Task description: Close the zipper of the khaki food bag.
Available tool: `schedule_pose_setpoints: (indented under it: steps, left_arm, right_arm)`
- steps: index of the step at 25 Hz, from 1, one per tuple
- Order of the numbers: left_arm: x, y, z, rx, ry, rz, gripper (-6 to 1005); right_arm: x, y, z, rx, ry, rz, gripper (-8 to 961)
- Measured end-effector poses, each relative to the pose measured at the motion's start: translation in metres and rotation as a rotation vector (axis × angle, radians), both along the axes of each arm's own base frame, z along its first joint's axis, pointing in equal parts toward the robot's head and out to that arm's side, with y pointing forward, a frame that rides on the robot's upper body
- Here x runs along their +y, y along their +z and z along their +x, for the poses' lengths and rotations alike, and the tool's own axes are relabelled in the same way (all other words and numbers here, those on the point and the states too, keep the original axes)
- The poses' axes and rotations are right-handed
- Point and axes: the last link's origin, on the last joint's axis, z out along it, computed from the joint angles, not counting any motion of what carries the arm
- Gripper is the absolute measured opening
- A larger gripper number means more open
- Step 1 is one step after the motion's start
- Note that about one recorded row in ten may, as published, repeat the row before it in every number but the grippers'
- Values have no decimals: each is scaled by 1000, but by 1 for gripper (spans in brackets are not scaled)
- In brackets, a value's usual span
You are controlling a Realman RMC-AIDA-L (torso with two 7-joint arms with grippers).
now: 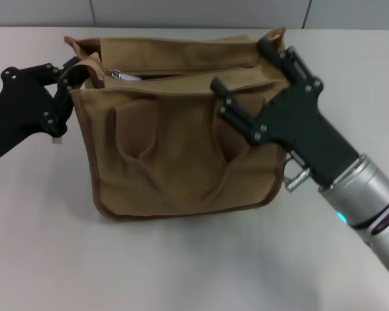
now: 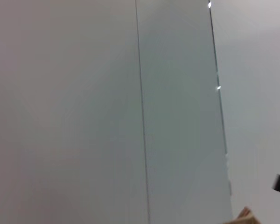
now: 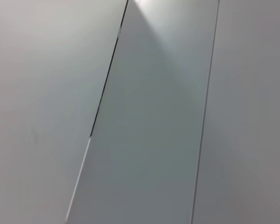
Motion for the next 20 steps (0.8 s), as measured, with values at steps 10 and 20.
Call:
schedule_pose_setpoints:
  steps: [10,20]
  left_arm:
    - [12,-6,25,-61,-84,-63,22]
    - [23,-10,37,-74,-109,-75,23]
  right_arm:
    - [34,-11,-37,-118,74,48,793]
    - [25,-34,-44,-276,123,66,792]
